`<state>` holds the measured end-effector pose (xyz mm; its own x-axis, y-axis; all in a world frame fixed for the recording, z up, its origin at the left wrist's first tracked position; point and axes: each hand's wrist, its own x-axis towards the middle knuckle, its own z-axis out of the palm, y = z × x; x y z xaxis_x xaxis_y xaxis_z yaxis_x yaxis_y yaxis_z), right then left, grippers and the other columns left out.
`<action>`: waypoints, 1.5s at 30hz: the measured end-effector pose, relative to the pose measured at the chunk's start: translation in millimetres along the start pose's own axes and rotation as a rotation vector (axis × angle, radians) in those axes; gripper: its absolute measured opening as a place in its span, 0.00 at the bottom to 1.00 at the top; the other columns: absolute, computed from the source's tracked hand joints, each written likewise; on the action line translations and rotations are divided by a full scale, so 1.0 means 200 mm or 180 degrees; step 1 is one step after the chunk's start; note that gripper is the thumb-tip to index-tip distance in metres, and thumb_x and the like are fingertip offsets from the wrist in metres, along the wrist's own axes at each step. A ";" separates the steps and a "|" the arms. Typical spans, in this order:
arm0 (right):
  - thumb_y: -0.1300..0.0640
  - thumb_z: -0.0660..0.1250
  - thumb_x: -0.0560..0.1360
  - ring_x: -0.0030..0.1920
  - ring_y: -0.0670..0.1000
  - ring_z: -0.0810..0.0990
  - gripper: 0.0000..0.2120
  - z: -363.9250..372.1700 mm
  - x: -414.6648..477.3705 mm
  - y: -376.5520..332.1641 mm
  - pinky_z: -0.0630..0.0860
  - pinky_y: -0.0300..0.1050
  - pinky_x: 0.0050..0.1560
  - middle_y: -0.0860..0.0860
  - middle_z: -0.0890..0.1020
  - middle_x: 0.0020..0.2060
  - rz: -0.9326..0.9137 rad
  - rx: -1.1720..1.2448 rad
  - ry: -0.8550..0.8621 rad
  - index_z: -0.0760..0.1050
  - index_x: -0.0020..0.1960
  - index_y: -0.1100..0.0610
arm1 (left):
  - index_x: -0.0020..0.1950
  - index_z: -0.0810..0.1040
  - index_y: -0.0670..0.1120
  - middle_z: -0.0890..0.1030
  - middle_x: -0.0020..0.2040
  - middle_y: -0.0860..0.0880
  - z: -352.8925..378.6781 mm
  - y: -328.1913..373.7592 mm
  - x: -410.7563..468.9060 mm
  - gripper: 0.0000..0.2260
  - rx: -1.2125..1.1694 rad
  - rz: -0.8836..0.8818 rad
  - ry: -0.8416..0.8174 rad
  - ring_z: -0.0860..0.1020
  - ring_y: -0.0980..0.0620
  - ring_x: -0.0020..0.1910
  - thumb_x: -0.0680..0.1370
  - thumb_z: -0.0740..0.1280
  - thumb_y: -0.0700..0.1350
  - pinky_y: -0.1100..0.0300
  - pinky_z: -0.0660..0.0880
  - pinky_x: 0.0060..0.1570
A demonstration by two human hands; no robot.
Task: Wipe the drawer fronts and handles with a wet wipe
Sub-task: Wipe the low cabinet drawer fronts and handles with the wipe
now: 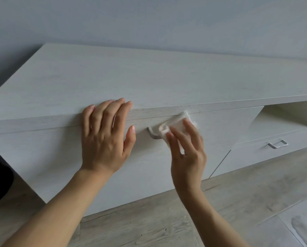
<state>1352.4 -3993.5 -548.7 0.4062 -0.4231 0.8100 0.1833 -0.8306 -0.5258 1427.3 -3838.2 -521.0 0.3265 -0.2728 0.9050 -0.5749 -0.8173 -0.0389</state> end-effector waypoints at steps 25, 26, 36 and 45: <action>0.50 0.67 0.75 0.67 0.51 0.73 0.17 0.09 -0.06 -0.08 0.64 0.52 0.72 0.51 0.80 0.60 -0.0013 0.0259 -0.0068 0.81 0.56 0.60 | 0.67 0.73 0.41 0.78 0.63 0.40 0.01 0.00 0.00 0.19 -0.0006 0.0017 0.0074 0.71 0.42 0.62 0.83 0.53 0.49 0.49 0.56 0.68; 0.51 0.67 0.75 0.65 0.51 0.75 0.15 0.11 -0.07 -0.10 0.64 0.51 0.72 0.51 0.81 0.58 -0.0209 0.0210 -0.0116 0.82 0.55 0.61 | 0.67 0.73 0.40 0.78 0.63 0.39 0.01 0.00 0.00 0.19 -0.0005 0.0020 0.0073 0.71 0.42 0.62 0.83 0.53 0.49 0.49 0.57 0.68; 0.49 0.69 0.74 0.67 0.49 0.70 0.19 0.05 -0.05 0.01 0.72 0.50 0.64 0.51 0.77 0.62 -0.0108 0.0075 -0.0008 0.79 0.60 0.60 | 0.67 0.72 0.41 0.79 0.63 0.40 0.00 0.00 0.00 0.19 -0.0018 0.0028 0.0038 0.71 0.43 0.62 0.82 0.54 0.49 0.49 0.57 0.68; 0.52 0.70 0.73 0.64 0.51 0.76 0.16 0.03 -0.03 0.02 0.74 0.51 0.63 0.51 0.80 0.58 -0.0255 0.0194 -0.0012 0.82 0.55 0.61 | 0.67 0.72 0.41 0.79 0.62 0.40 0.00 0.00 0.00 0.18 -0.0016 0.0027 0.0074 0.71 0.43 0.62 0.83 0.54 0.49 0.49 0.57 0.68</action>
<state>1356.5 -3990.9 -557.6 0.3915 -0.3547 0.8491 0.2695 -0.8381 -0.4743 1428.4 -3838.4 -521.2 0.3042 -0.2679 0.9142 -0.5813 -0.8124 -0.0446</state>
